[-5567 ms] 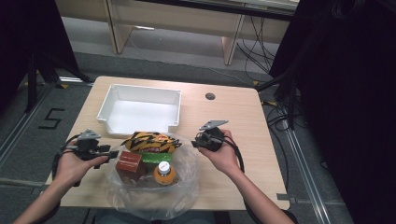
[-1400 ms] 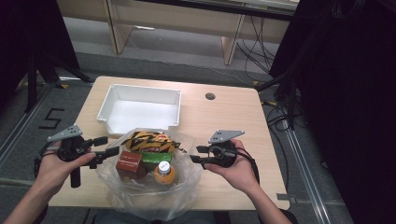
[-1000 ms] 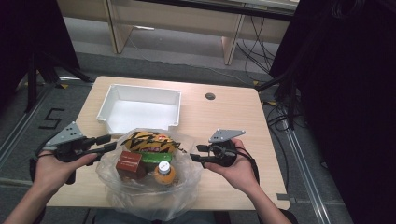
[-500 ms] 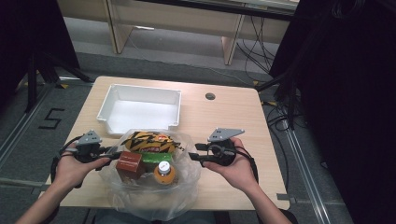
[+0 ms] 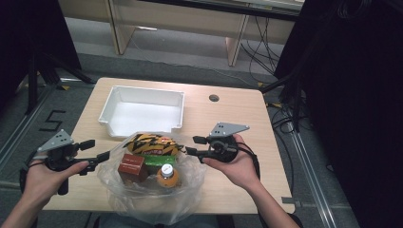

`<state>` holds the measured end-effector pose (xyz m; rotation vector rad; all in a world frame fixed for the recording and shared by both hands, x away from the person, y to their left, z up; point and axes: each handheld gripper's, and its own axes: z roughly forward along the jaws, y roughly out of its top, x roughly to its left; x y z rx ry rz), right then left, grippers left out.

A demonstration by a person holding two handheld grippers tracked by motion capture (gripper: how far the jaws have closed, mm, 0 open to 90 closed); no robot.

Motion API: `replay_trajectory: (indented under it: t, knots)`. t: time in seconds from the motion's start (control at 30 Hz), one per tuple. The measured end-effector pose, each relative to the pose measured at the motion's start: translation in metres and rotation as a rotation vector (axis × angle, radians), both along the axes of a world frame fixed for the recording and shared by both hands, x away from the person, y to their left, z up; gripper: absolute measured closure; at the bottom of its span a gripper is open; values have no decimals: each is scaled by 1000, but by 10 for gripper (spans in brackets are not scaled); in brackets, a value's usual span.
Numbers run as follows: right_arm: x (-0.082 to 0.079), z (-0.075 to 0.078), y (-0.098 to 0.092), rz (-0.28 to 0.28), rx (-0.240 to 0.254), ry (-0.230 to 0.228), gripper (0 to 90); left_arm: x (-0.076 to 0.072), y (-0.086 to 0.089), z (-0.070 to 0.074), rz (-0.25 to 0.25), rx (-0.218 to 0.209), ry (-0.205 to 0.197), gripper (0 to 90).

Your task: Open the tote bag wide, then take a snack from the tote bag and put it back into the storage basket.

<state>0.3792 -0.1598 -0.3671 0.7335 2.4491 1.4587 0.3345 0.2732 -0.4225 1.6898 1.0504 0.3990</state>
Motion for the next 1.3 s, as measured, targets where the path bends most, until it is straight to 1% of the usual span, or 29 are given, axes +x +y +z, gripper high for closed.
replay_trajectory:
  t: [0.03, 0.07, 0.13, 0.17, 0.23, 0.27, 0.3, 0.33, 0.37, 0.4, 0.43, 0.47, 0.5, 0.63, 0.67, 0.73, 0.77, 0.8, 0.83, 0.9, 0.93, 0.97, 1.0, 1.03, 1.1, 1.13, 1.23, 1.27, 1.3]
  knots:
    - [3, 1, 0, 21, -8, 7, 515, -1, 2, 1, 3, -16, -5, 216]
    - [3, 2, 2, 8, -3, 10, 512, -1, 2, 1, 10, -29, -12, 215]
    - [4, 2, 4, 13, 1, 14, 512, -1, 2, 0, 16, -46, -20, 213]
    - [5, 2, 5, 13, 13, 0, 515, -1, 2, -2, 16, -39, -17, 213]
    - [4, 1, 10, 6, 32, 5, 532, 0, 2, -5, 19, -37, -4, 213]
    - [5, 1, 10, 25, 27, -5, 538, 1, 1, -7, 18, -41, 1, 214]
    - [6, 2, 10, 33, 18, -33, 549, 1, 1, -8, 20, -33, 5, 215]
    - [5, 2, 11, 36, 23, -22, 565, 2, 1, -10, 25, -35, 6, 215]
    - [3, 3, 13, 20, 37, -19, 575, 2, 1, -10, 25, -37, 6, 217]
    - [3, 2, 14, 19, 43, -38, 579, 3, 1, -11, 30, -42, 6, 218]
    - [5, 3, 15, 36, 39, -62, 587, 3, 1, -11, 38, -41, 5, 221]
    - [3, 5, 16, 47, 26, -20, 599, 3, 1, -12, 41, -44, 5, 222]
    - [4, 4, 18, 66, 30, -28, 607, 3, 1, -12, 43, -43, 5, 223]
    - [5, 3, 25, 68, 26, -45, 616, 4, -2, -15, 43, -41, 9, 225]
    - [6, 3, 27, 82, 19, -41, 617, 5, -3, -15, 40, -40, 8, 226]
    - [8, 1, 30, 83, 16, -30, 617, 5, -3, -15, 42, -40, 5, 227]
    - [9, 0, 32, 88, 16, -37, 617, 5, -4, -15, 45, -43, 6, 227]
    - [10, 0, 33, 100, -2, -35, 616, 5, -4, -15, 44, -45, 8, 227]
    - [10, -1, 36, 96, 4, -45, 616, 5, -4, -15, 42, -47, 8, 227]
    - [11, -1, 37, 103, -9, -22, 617, 5, -4, -16, 42, -50, 7, 227]
    - [12, -4, 40, 103, -2, -45, 617, 5, -4, -17, 36, -57, 6, 227]
    - [13, -3, 41, 110, -18, -28, 620, 5, -4, -17, 41, -50, 10, 227]
    - [13, -5, 43, 105, -12, -27, 622, 5, -3, -17, 40, -48, 11, 227]
    - [14, -5, 44, 117, -32, -31, 626, 5, -3, -18, 42, -47, 14, 228]
    - [15, -7, 49, 126, -35, -54, 631, 5, -3, -19, 35, -55, 13, 229]
    - [16, -7, 49, 137, -51, -63, 632, 4, -3, -19, 39, -52, 16, 229]
    - [15, -10, 54, 122, -63, -44, 645, 4, -3, -18, 39, -48, 15, 231]
    - [18, -10, 54, 147, -84, -64, 655, 4, -3, -18, 41, -47, 15, 231]
    - [18, -11, 55, 144, -89, -67, 664, 5, -3, -19, 38, -51, 12, 231]
